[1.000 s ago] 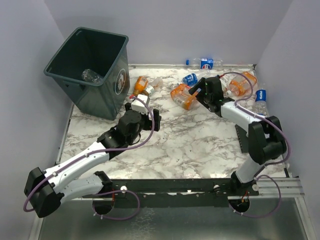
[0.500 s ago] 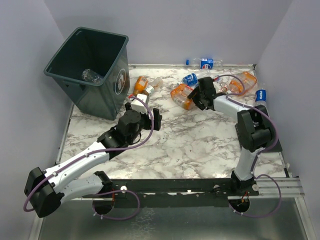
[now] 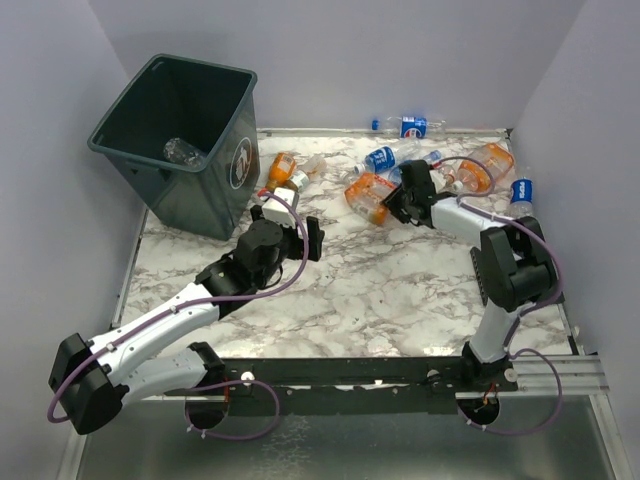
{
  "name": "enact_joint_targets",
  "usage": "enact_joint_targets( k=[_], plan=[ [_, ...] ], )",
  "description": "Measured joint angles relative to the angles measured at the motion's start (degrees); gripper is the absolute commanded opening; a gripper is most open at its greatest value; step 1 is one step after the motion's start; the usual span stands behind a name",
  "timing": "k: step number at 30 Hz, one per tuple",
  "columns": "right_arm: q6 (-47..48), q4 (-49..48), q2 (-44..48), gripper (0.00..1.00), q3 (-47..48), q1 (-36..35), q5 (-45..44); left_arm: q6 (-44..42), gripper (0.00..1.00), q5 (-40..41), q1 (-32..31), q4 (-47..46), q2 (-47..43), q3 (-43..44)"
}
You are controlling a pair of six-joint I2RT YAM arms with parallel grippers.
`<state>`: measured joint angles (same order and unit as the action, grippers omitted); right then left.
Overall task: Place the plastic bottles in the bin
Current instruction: Move the plastic bottle to the center of the board.
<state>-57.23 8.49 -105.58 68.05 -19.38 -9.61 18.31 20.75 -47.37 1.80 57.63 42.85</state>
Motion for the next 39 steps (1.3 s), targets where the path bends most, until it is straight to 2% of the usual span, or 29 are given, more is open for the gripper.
enact_joint_targets(
  k=[8,13,16,18,23,24,27,33,39],
  plan=[
    [-2.75,0.35,9.60,0.35,-10.97,0.00,0.55,0.28,0.99,-0.02,0.00,0.00,0.26,-0.02],
    [-7.39,1.49,21.33,0.37,-22.25,-0.92,1.99,0.61,0.99,-0.44,0.00,0.00,0.87,0.00],
    [-10.78,3.43,27.96,0.41,-27.50,-4.17,1.97,0.85,0.99,-0.96,0.00,0.00,1.40,0.00],
    [-12.98,4.55,30.99,0.48,-29.90,-6.91,2.27,1.01,0.99,-1.36,0.00,0.00,1.88,0.00],
    [-15.41,6.82,34.14,0.82,-33.03,-10.69,3.08,1.03,0.99,-2.21,0.00,0.04,3.19,0.00],
    [-15.15,7.61,34.18,0.84,-32.98,-10.86,3.08,1.03,0.99,-2.27,0.00,0.04,3.39,0.00],
    [-12.15,10.71,34.95,0.94,-32.02,-11.21,3.06,1.03,0.99,-2.32,0.00,0.07,3.61,0.00],
    [3.10,16.02,36.87,0.94,-22.93,-11.43,1.75,1.01,0.99,-2.32,0.00,0.13,3.80,0.00],
    [17.70,13.31,33.40,0.94,-18.18,-11.26,-2.69,1.01,0.99,-2.34,0.00,0.20,4.66,0.00]
  ],
)
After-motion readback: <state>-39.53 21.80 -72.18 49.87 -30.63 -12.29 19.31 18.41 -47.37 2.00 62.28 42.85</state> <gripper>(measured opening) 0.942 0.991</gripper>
